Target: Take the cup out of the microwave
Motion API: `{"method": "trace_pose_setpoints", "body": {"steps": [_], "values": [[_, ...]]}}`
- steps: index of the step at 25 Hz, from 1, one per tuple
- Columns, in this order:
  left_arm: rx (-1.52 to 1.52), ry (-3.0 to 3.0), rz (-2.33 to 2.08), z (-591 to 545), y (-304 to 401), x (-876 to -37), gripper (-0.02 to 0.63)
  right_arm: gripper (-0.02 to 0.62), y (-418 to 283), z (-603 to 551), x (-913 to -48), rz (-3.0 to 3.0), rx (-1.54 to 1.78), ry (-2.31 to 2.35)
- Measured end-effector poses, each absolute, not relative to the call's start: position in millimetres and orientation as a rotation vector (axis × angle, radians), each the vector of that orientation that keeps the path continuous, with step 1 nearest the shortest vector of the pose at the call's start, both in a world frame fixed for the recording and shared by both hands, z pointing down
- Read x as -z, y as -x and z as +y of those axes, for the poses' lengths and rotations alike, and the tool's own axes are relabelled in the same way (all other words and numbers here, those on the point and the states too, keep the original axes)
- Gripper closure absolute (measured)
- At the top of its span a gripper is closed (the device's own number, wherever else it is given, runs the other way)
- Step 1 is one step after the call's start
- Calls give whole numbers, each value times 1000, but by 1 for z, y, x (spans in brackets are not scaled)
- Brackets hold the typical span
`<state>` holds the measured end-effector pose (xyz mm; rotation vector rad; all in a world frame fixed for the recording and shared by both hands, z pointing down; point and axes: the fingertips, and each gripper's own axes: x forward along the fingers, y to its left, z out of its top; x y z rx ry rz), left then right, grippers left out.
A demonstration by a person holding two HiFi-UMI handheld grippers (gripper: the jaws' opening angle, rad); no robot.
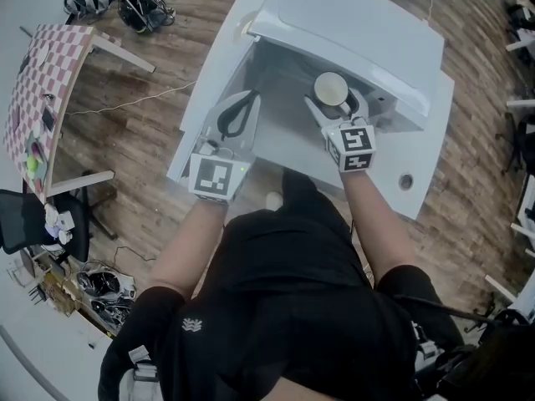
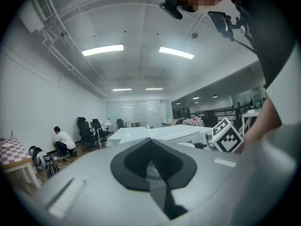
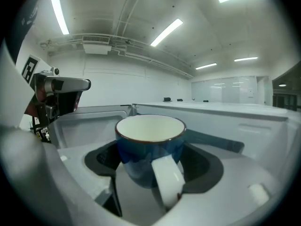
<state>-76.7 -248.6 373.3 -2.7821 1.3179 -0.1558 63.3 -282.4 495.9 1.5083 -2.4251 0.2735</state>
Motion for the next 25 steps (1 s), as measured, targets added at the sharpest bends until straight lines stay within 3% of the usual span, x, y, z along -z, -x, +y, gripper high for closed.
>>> {"method": "trace_pose_setpoints", "body": {"steps": [25], "values": [[63,2732,1254,-235,67,-285,601,210,-89,-248,-376,-2488,-262,-1481]]}}
